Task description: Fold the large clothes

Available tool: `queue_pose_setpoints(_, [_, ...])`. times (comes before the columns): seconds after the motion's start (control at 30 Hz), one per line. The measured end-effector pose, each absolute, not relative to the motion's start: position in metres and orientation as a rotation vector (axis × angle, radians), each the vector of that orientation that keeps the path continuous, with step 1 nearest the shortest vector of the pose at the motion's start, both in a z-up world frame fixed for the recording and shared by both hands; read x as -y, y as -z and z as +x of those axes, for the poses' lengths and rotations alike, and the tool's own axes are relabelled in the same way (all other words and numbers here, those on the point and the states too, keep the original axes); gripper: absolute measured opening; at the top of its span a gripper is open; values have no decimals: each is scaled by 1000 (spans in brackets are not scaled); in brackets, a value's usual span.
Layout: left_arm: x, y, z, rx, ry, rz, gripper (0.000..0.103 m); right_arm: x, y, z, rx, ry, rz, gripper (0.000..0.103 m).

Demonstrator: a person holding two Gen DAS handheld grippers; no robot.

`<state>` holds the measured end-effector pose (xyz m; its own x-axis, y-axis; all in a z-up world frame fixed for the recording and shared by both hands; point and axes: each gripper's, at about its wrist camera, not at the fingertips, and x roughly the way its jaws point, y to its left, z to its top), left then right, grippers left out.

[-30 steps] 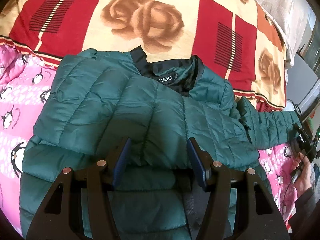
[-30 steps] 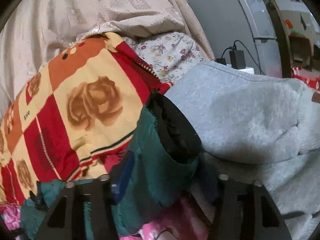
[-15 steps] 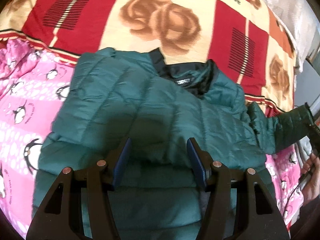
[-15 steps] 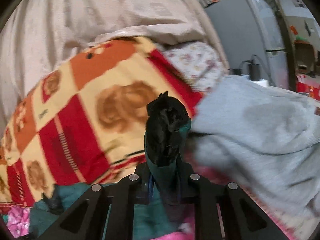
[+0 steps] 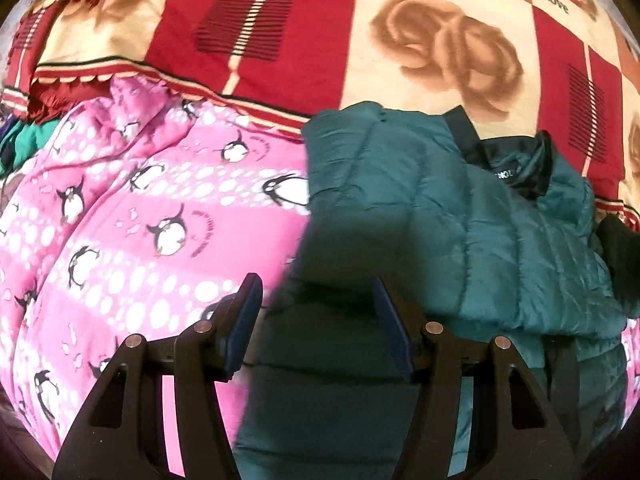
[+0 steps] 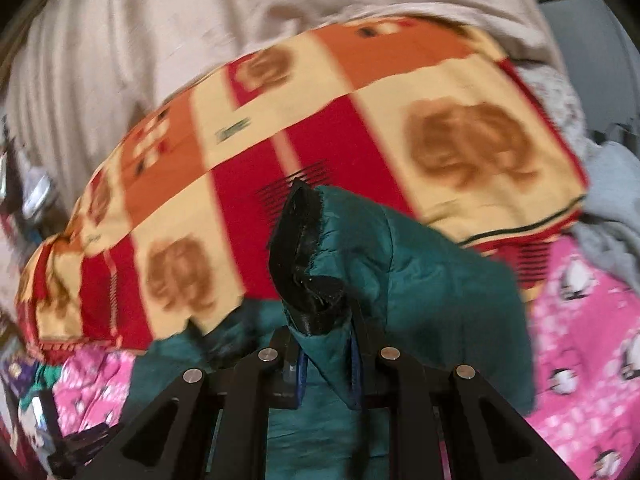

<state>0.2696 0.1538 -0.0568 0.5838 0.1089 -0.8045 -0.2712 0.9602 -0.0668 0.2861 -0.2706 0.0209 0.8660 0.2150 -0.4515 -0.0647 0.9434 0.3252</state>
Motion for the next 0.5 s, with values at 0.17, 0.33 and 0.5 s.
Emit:
queue_pose_setpoints(0.17, [-168,58,259,-920,-229,-193,58,202,-10,293,-555,-248,261,16])
queue_pose_setpoints(0.33, [-176,61,257,-925,-240,-227,58,135,19,300,-644,-361,142,16])
queue_pose_setpoints(0.5, [-177,59,258,-917,-232,-242,58,96,70,316,-806,-469,77,16])
